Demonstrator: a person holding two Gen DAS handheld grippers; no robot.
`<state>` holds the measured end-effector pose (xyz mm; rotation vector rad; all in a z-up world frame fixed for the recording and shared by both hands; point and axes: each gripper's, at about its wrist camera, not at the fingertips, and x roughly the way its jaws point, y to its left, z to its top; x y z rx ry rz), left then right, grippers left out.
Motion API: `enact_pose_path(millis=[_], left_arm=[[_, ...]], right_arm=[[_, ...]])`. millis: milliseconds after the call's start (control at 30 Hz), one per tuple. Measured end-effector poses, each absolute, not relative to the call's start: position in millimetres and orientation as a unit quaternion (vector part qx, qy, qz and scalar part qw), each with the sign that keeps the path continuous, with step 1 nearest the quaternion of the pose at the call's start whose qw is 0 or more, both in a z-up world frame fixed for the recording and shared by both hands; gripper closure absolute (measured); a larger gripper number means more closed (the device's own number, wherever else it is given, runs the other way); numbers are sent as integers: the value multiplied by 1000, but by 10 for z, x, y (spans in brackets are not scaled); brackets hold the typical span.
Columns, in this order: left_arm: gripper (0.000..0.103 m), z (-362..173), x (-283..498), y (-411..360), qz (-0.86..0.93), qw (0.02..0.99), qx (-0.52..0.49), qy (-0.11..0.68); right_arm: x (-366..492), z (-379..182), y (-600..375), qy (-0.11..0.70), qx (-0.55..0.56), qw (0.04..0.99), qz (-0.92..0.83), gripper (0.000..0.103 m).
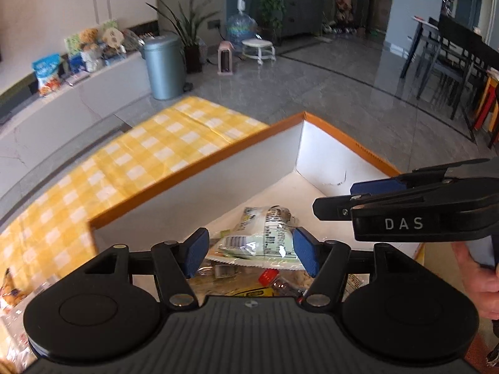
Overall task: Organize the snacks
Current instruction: 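Lower the white printed bag into the box and open the left tool, then move both tools back over the snacks on the table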
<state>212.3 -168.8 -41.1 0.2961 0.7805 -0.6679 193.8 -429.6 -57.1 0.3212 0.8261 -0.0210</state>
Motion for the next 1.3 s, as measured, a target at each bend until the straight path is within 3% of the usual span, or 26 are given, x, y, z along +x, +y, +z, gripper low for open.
enact_pose_path(millis=[300, 667, 1100, 1300], left_arm=[[27, -144, 1691, -899, -210, 919, 61, 327], [25, -256, 1311, -6, -75, 943, -19, 324], [23, -600, 988, 773, -7, 938, -80, 337], [13, -708, 944, 1050, 15, 941, -86, 326]], right_arm=[[1565, -267, -3698, 323, 106, 939, 55, 47], [1152, -265, -2812, 282, 107, 941, 157, 47], [989, -605, -1984, 297, 79, 925, 224, 47], [1123, -667, -1729, 317, 61, 917, 234, 46]])
